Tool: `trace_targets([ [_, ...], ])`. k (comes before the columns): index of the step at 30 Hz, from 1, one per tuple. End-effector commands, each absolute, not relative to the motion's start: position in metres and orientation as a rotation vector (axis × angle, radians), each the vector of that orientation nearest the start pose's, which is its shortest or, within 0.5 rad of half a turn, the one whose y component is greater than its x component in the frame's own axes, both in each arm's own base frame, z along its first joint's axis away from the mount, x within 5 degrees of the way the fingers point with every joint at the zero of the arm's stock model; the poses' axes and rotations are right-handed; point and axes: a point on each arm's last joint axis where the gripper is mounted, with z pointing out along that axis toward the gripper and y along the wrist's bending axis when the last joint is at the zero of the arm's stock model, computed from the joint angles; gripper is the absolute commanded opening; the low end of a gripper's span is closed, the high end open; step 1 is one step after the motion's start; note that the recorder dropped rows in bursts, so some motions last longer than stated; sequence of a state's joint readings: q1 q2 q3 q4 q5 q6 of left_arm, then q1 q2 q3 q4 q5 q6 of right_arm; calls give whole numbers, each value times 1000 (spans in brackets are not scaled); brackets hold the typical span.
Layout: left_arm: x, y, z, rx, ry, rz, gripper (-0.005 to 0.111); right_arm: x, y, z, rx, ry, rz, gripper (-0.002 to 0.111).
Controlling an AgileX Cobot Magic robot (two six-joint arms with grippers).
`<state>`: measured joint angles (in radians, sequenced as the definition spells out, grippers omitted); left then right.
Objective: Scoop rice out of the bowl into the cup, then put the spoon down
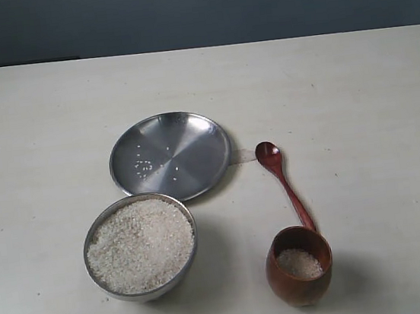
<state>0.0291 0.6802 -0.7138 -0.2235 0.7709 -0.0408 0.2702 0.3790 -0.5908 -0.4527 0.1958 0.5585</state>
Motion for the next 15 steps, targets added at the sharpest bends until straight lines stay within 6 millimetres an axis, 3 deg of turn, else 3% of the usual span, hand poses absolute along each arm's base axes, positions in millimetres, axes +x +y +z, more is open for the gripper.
trace_targets([
  [1,139,-7,314,-154,2400,-199,0,118,33,356,-157,1713,219,-1],
  [5,146,-7,308,-162,2441,-207,0,170,68,313,-306,1996,184,-1],
  [10,146,-6,309,-159,2440,-197,0,200,94,271,-394,2181,173,-1],
  [15,146,-6,309,-159,2440,-197,0,223,110,233,-360,2342,207,-1],
])
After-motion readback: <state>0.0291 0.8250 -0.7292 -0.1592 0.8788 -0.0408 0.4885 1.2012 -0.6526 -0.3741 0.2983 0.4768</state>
